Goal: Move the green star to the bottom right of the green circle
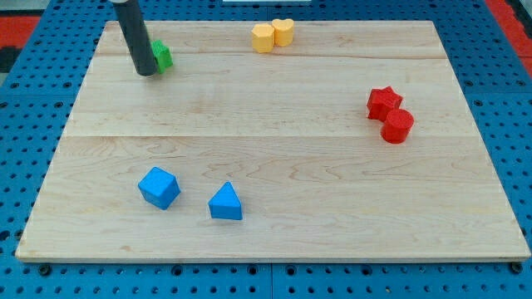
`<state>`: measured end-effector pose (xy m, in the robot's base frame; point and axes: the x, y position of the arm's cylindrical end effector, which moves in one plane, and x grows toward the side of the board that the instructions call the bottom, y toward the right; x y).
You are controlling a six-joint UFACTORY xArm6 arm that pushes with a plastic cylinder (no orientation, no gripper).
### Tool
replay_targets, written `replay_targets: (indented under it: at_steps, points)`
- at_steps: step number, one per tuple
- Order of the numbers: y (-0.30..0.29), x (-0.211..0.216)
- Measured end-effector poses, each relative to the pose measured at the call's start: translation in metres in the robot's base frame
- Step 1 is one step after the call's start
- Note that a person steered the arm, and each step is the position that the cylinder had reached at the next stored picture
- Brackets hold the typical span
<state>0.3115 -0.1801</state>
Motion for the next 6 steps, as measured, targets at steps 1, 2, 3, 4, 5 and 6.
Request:
replay_targets:
  at_steps: [1, 2, 3, 4, 5, 6]
  points:
    - [0.023, 0.012]
    - [0.023, -0.006]
    - [0.006, -0.031]
    - [0.013, -0.031]
    - [0.013, -0.033]
    - [0.013, -0.052]
